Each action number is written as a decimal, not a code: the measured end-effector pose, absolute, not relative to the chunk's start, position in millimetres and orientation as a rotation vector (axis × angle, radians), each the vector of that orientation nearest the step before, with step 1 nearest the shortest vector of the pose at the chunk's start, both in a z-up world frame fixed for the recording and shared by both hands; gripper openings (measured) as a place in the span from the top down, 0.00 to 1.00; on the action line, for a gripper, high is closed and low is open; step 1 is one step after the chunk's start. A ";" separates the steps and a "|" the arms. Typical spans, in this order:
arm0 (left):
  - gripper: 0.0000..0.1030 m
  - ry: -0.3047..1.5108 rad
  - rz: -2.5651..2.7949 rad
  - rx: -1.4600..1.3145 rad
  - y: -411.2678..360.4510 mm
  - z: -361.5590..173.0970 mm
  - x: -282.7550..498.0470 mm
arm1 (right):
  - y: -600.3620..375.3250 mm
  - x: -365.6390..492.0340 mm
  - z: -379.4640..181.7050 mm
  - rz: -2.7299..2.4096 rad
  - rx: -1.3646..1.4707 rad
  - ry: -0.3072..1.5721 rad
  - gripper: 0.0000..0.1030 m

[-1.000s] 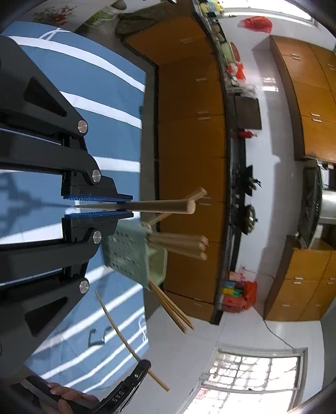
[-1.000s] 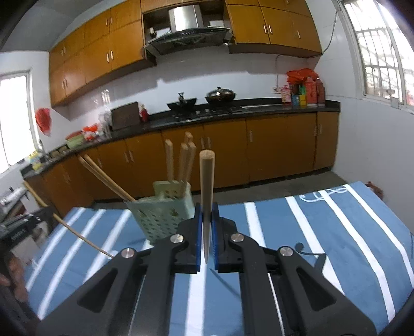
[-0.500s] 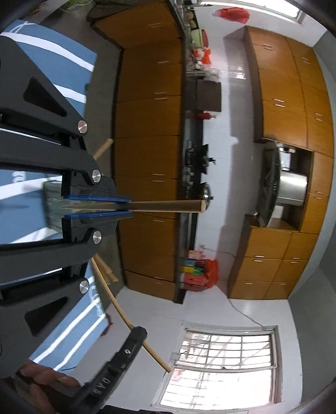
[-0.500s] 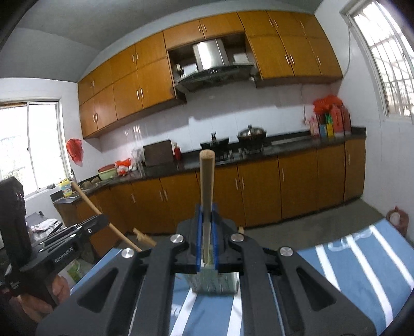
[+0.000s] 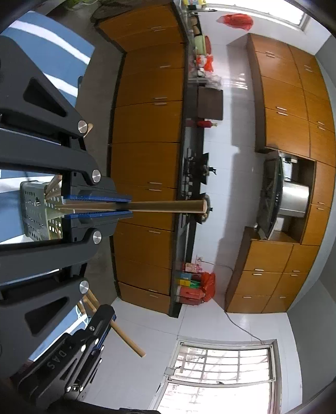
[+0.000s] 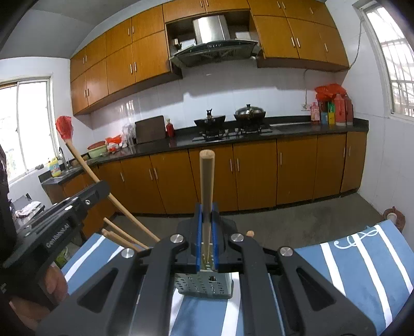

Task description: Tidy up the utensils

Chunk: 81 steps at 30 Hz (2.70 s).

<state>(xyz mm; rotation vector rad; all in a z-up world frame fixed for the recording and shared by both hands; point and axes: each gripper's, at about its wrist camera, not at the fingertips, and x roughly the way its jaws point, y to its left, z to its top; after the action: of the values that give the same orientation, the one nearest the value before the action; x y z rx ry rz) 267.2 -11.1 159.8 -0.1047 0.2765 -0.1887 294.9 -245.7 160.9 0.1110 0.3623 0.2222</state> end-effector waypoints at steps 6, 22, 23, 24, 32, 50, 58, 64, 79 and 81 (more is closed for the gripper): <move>0.93 0.307 -0.199 -0.107 -10.3 147.4 275.6 | -238.0 304.8 150.3 0.227 0.102 0.390 0.92; 0.54 0.273 -0.203 -0.138 7.3 169.5 255.4 | -248.4 282.9 160.9 0.217 0.128 0.342 0.78; 0.54 0.269 -0.202 -0.139 9.9 171.1 251.5 | -250.3 278.6 162.0 0.214 0.128 0.335 0.72; 0.53 0.265 -0.199 -0.139 14.4 172.6 244.8 | -253.0 272.8 163.2 0.210 0.127 0.325 0.67; 0.08 0.222 -0.139 -0.060 40.5 168.3 191.5 | -260.2 207.8 163.1 0.190 0.098 0.227 0.16; 0.02 0.213 0.009 -0.059 73.0 145.1 91.0 | -257.9 100.0 147.5 0.041 0.050 0.141 0.04; 0.02 0.235 0.070 0.041 54.8 102.7 53.9 | -246.8 65.1 104.8 0.015 -0.011 0.171 0.04; 0.02 0.279 0.038 0.030 47.6 73.8 35.1 | -245.9 41.1 74.4 0.044 -0.034 0.221 0.04; 0.02 0.342 0.036 -0.002 41.4 32.4 11.5 | -244.2 18.1 25.7 0.058 -0.038 0.324 0.04; 0.02 0.356 0.035 0.000 40.2 27.0 10.5 | -243.7 16.8 20.7 0.051 -0.048 0.328 0.04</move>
<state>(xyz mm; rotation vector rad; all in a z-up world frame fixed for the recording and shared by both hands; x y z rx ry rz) 10.5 40.2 27.0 0.0001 0.3561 0.0355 16.8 -243.7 20.7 -0.0484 0.3284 0.0508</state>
